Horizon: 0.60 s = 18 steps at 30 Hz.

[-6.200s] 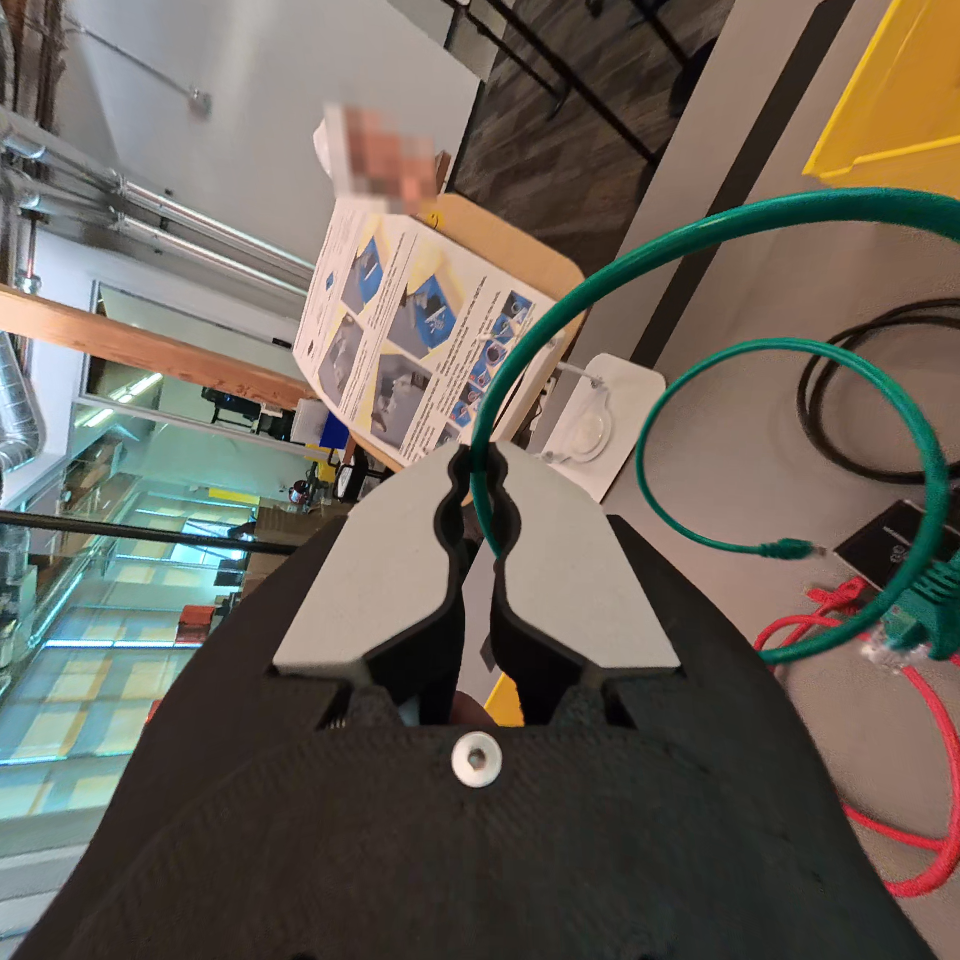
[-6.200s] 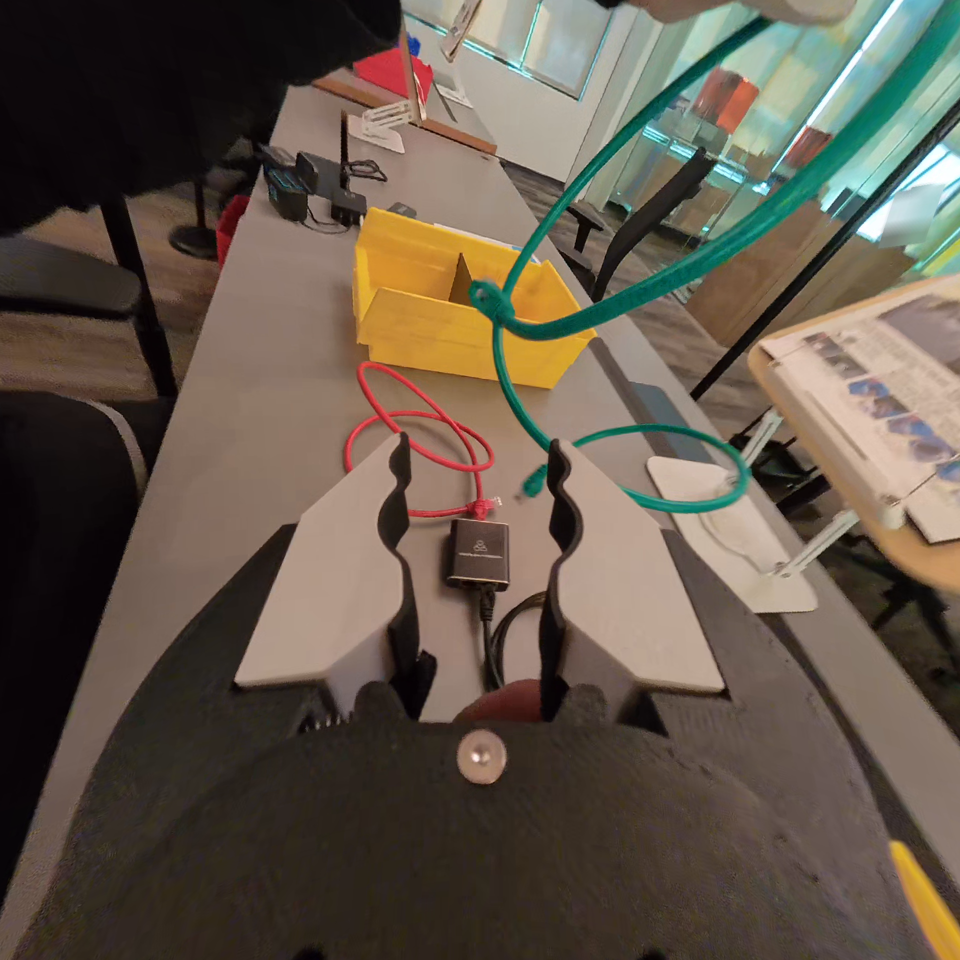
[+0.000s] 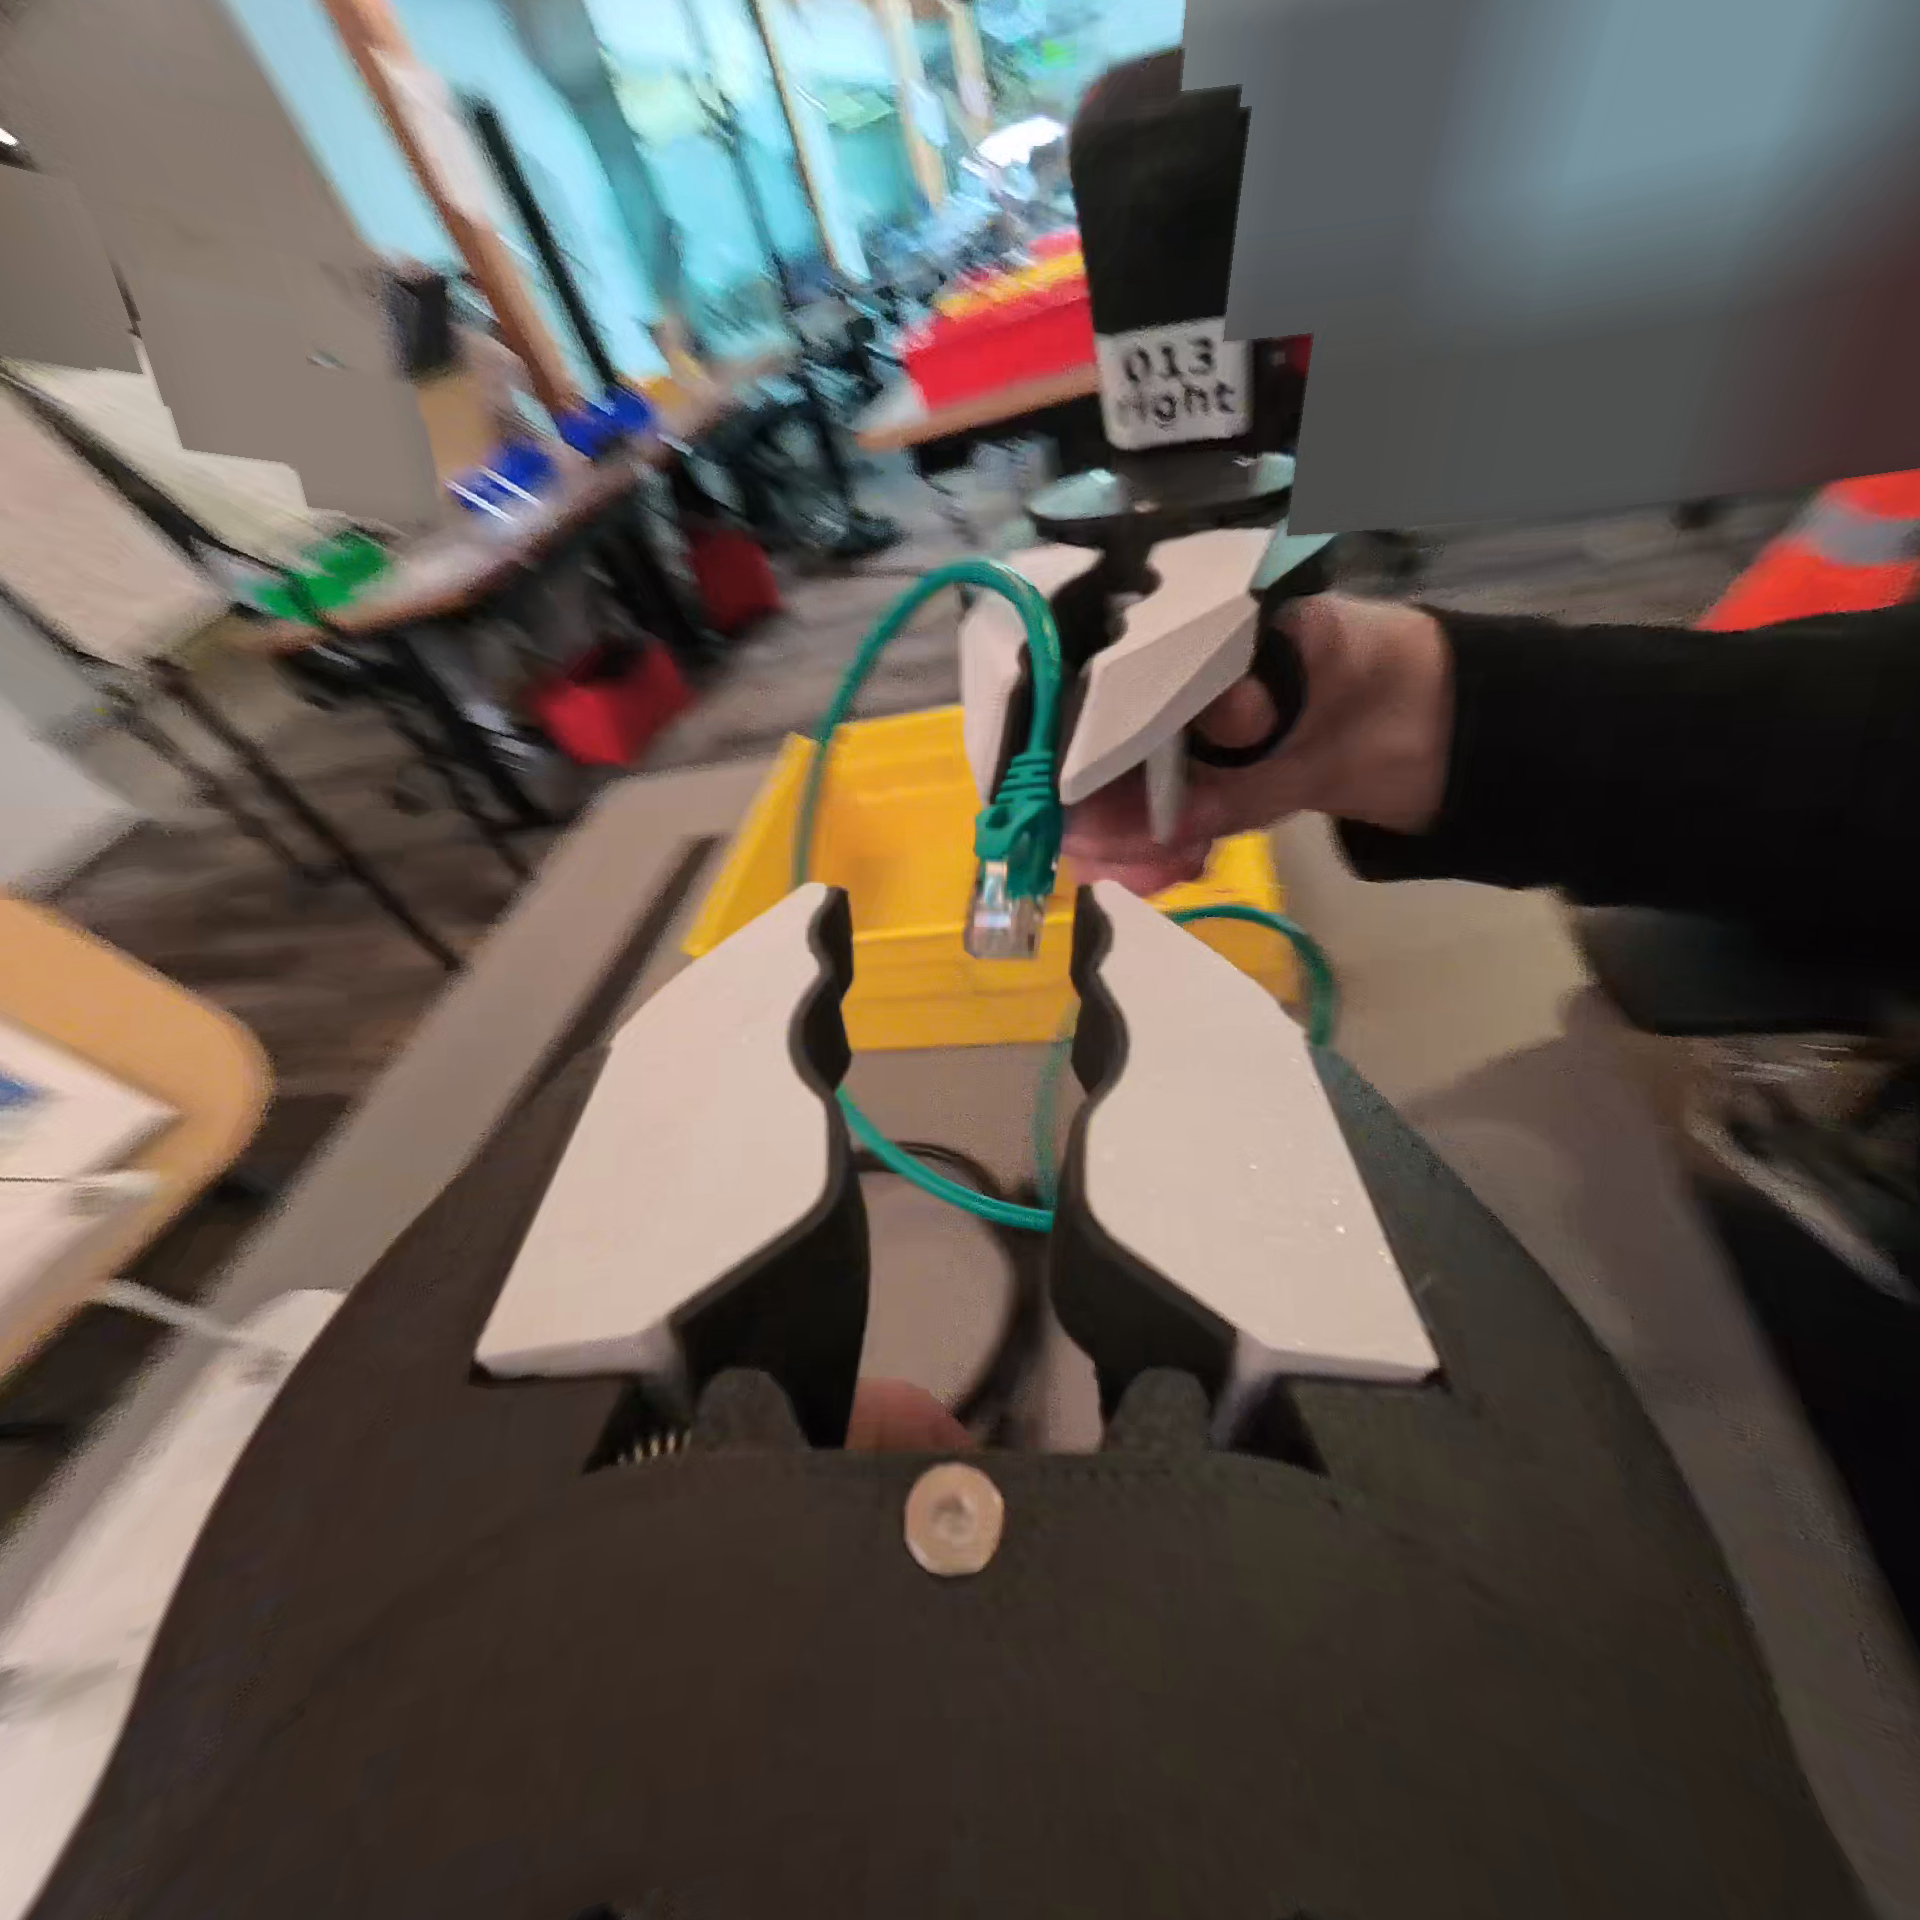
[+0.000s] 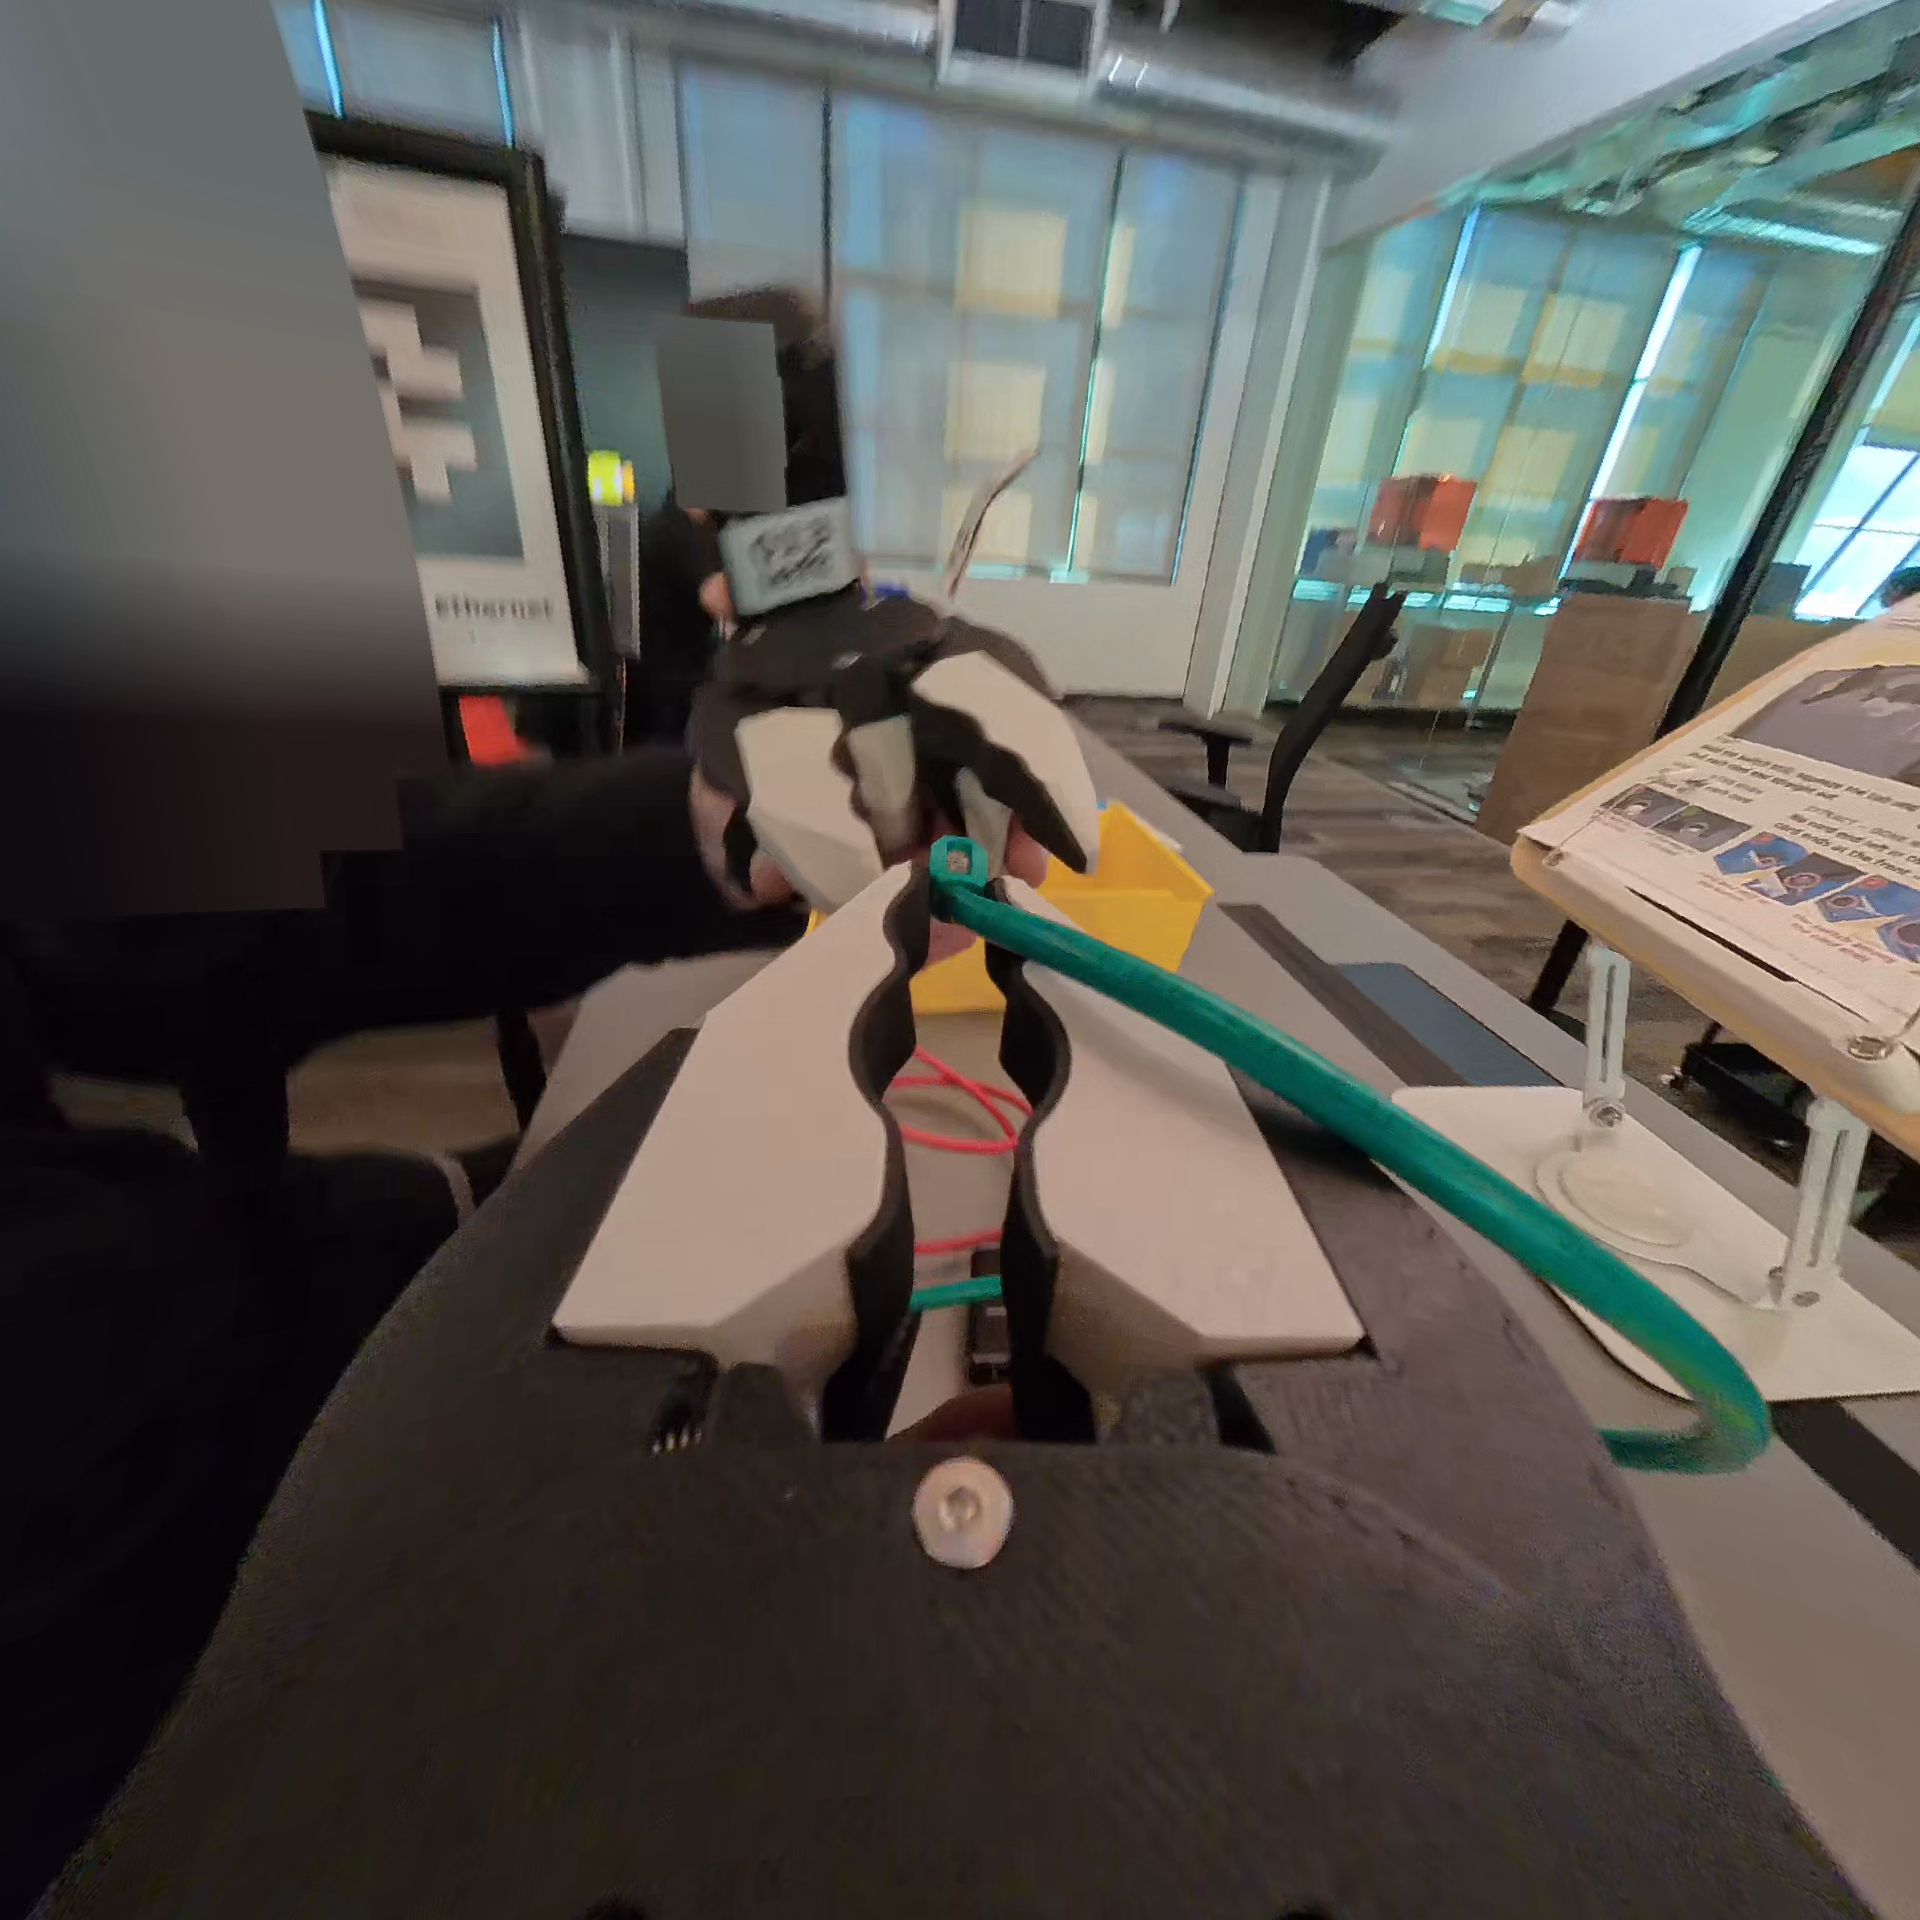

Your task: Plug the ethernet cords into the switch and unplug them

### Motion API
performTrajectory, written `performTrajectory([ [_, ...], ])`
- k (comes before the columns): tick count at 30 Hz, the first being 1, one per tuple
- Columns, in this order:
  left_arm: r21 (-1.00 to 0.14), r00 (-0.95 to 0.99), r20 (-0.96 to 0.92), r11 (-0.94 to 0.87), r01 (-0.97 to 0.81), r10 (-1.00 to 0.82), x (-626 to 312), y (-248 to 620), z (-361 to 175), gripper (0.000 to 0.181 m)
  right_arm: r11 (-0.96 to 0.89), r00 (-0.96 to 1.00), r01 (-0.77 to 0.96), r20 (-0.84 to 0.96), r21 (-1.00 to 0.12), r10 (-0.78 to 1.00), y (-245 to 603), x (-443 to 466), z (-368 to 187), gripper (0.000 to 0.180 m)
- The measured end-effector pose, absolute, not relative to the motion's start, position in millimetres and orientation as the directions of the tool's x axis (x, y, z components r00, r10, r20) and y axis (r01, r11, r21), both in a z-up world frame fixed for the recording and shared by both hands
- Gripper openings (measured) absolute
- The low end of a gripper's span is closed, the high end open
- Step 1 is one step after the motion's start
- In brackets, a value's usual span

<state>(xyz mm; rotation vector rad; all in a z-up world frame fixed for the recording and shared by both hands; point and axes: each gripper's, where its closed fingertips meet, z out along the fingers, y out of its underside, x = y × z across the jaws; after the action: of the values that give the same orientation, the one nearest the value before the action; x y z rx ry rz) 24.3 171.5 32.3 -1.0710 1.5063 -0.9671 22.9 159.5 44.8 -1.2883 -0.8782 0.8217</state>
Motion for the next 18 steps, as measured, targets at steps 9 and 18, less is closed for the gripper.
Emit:
performTrajectory([
  [9,-0.411,0.119,-0.910,0.826,-0.386,-0.398,37.4,183.9,32.9,0.018,-0.045,0.376,-0.211,-0.124,-0.976,0.919,168.3,27.7,44.4,0.008],
  [18,-0.254,-0.067,-0.951,0.885,-0.389,-0.302,34.6,169.5,32.8,0.014,-0.108,0.296,-0.178,-0.158,-0.978,0.942,154.7,26.2,42.1,0.007],
])
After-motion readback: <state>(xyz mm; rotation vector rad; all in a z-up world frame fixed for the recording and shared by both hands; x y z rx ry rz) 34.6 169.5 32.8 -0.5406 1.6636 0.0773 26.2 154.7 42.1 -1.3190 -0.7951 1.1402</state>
